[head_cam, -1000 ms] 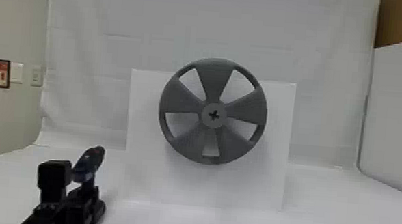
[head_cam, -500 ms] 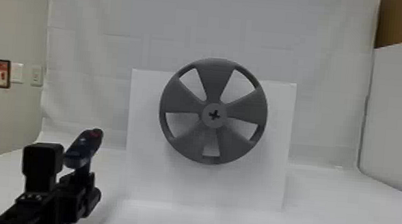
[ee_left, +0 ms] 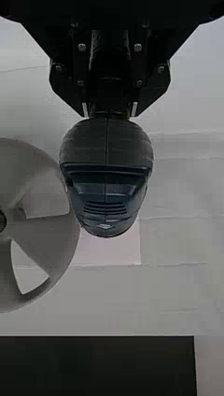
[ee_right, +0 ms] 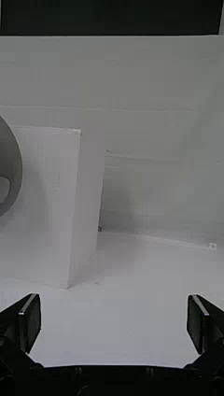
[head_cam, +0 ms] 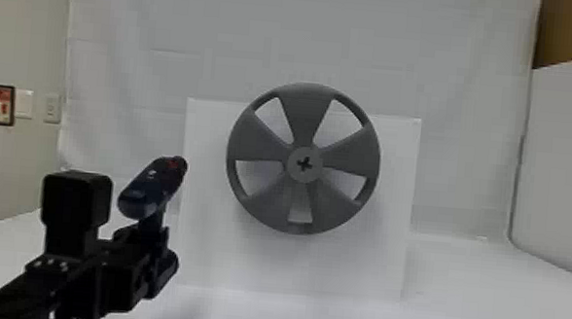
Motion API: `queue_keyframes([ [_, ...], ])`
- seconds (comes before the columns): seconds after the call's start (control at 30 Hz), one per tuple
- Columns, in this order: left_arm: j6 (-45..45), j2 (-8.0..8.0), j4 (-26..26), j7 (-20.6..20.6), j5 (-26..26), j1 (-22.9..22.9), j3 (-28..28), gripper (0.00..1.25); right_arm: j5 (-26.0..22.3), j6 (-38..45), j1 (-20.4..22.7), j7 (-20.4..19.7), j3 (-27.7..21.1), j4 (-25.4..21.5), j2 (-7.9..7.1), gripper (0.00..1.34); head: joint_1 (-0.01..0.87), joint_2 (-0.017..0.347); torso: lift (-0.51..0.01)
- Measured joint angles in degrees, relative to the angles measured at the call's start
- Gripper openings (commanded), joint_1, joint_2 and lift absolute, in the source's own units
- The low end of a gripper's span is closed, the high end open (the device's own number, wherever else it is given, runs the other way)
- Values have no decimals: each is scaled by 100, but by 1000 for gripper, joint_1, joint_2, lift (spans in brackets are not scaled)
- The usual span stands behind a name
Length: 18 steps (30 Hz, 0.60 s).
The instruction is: Grasp the drill and bring into the middle of wheel
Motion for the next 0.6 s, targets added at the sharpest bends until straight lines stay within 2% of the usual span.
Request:
queue_keyframes([
  [0.27,280,12,-344,0,291,-21,-173,28,0,0,-3,1,-33,0,0,1216,54,31,-403],
  [0.6,303,33,-505,-93,511,-23,-529,28,0,0,-1,0,-77,0,11,1216,54,31,-403],
])
